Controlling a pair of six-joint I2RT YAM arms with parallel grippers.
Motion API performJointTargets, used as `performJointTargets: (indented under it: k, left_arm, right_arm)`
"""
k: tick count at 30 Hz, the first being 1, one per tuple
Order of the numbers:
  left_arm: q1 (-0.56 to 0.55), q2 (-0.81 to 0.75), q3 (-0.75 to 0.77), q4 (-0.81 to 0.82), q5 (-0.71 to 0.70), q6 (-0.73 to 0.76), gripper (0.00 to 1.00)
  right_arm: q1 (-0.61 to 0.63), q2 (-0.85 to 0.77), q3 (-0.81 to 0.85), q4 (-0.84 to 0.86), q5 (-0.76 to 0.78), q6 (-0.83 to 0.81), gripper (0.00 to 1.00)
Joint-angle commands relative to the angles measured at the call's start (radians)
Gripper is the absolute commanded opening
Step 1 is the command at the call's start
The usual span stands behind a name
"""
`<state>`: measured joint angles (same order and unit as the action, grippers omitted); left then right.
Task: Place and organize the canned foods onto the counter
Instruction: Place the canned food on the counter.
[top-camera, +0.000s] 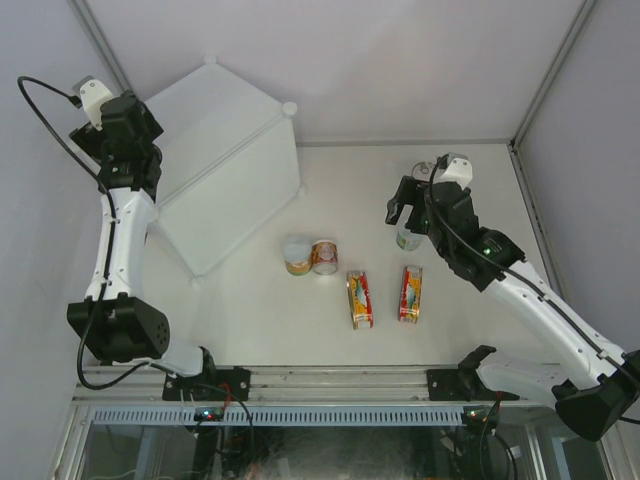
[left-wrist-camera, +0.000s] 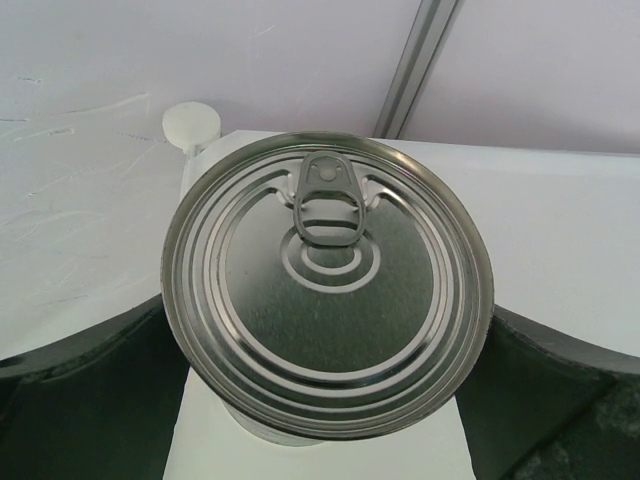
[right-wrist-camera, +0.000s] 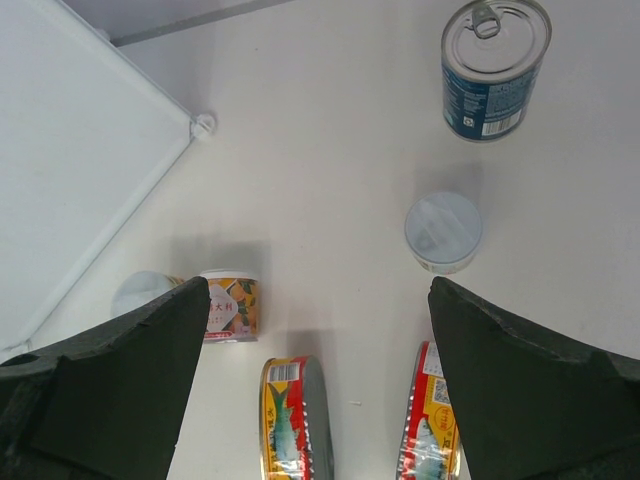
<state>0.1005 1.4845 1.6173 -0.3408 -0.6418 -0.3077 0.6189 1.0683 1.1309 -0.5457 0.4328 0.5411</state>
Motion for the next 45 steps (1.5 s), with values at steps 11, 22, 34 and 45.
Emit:
performJointTargets:
  k: [11,22,34,45]
  left_arm:
    - [0.007,-0.033,0.009,-0.049,0.038,-0.052,1.0]
    - [0.006,-0.068,-0.035,-0.067,0.059,-0.045,1.0]
    - [0.006,-0.027,0.057,-0.107,0.054,0.012,1.0]
    - [0.007,0.011,0.093,-0.146,0.153,-0.022,1.0]
  right_arm:
    - [0.011,-0.055,-0.036,0.027,0.008,0.022,0.9]
    - [0.01,-0.048,-0.047,0.052,-0.01,0.028,0.9]
    - [-0.016,-0.03,-0.045,0.086,-0.053,0.011,0.9]
    - [-0.026,-0.034,-0.048,0.072,-0.057,0.015,0.91]
